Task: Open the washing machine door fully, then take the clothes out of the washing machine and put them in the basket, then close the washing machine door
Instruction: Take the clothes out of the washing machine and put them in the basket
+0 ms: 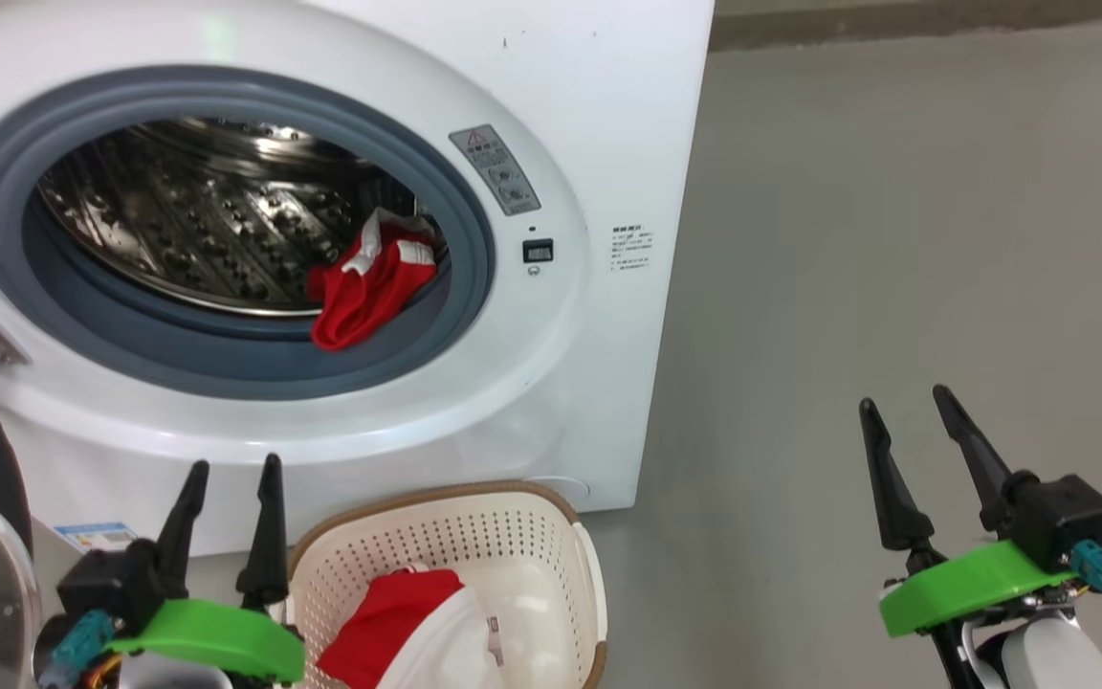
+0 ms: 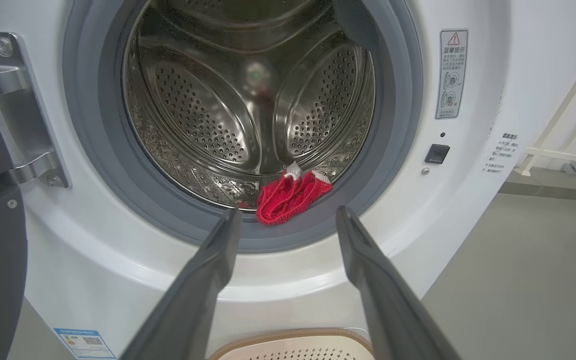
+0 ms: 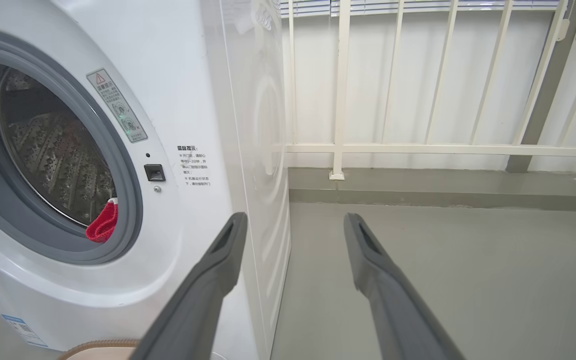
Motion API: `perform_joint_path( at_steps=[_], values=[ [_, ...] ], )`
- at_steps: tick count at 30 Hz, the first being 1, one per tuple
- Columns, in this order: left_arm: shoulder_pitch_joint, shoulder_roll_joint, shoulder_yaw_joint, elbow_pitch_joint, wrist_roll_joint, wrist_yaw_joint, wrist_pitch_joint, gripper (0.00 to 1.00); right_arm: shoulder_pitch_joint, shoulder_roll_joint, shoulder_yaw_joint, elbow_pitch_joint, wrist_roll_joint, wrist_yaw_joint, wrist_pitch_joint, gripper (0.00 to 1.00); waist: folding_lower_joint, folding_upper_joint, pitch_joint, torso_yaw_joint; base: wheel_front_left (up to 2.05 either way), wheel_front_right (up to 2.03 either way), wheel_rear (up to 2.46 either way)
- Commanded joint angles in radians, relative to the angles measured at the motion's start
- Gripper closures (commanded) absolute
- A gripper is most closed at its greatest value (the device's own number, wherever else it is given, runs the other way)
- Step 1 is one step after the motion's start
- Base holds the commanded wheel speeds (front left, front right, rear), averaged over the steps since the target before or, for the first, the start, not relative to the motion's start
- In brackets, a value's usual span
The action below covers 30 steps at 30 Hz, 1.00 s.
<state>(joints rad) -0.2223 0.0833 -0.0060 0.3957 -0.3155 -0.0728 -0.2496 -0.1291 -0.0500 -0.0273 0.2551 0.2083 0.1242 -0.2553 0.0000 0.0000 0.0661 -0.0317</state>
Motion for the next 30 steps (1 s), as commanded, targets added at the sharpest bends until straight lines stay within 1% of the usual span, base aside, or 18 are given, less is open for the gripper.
perform_joint_path(
  at_steps=[1,12,30],
  values=[
    [0.012,0.016,0.040,-0.036,0.014,-0.010,-0.012,0.00,0.008,0.000,0.017,-0.032,0.001,0.007,-0.006,0.00,0.0000,0.0000,-0.032,-0.006,0.00,0.00,0.00],
    [0.098,0.004,0.082,-0.062,0.025,-0.019,-0.012,0.00,0.076,0.000,0.019,-0.084,0.008,0.007,-0.006,0.00,0.0000,0.0000,-0.082,-0.022,0.00,0.00,0.00],
    [0.117,-0.009,0.105,-0.056,0.034,-0.030,-0.012,0.00,0.101,0.000,0.024,-0.096,0.005,0.007,-0.006,0.00,0.0000,0.0000,-0.102,-0.017,0.00,0.00,0.00]
  ],
)
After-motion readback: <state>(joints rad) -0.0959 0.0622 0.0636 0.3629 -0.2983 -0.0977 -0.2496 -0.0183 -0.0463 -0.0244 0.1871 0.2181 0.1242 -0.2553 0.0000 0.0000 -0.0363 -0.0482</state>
